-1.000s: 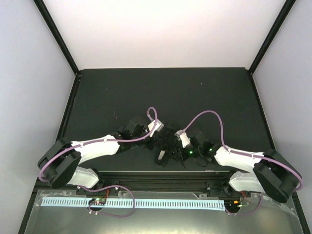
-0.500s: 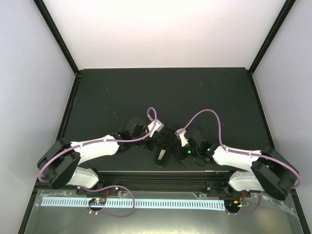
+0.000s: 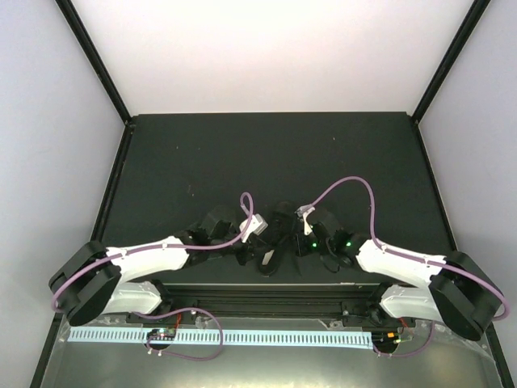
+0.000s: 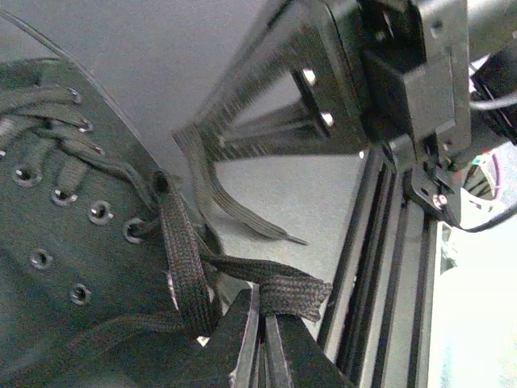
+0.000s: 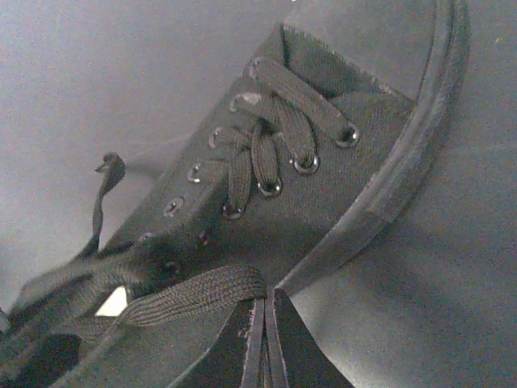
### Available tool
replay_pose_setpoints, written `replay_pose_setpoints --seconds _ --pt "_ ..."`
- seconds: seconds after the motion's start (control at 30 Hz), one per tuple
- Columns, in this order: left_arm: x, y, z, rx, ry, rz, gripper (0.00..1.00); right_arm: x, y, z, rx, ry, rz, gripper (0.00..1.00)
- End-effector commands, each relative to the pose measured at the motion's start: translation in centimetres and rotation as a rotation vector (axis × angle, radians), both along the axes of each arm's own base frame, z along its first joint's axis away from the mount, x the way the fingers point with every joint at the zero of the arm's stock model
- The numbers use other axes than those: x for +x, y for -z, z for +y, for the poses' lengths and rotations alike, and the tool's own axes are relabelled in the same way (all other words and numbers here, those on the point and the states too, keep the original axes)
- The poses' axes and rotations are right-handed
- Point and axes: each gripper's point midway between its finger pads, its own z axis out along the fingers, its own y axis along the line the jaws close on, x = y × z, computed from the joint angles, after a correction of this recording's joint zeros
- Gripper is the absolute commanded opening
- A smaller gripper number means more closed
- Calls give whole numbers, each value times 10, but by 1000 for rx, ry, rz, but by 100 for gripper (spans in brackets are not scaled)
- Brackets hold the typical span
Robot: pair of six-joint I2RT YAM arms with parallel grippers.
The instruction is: Tie the shoes
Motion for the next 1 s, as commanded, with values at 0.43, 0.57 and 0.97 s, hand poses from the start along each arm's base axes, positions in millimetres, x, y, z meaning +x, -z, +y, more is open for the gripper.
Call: replay_pose_setpoints --seconds 0.43,0.57,0.97 --pt "-32 28 30 111 -74 119 19 -4 -33 10 122 -14 -6 2" --pt "-33 22 45 135 -131 106 33 -11 -25 6 121 -16 17 2" --pt "16 -29 41 124 -288 99 41 -21 -16 1 116 -36 41 2"
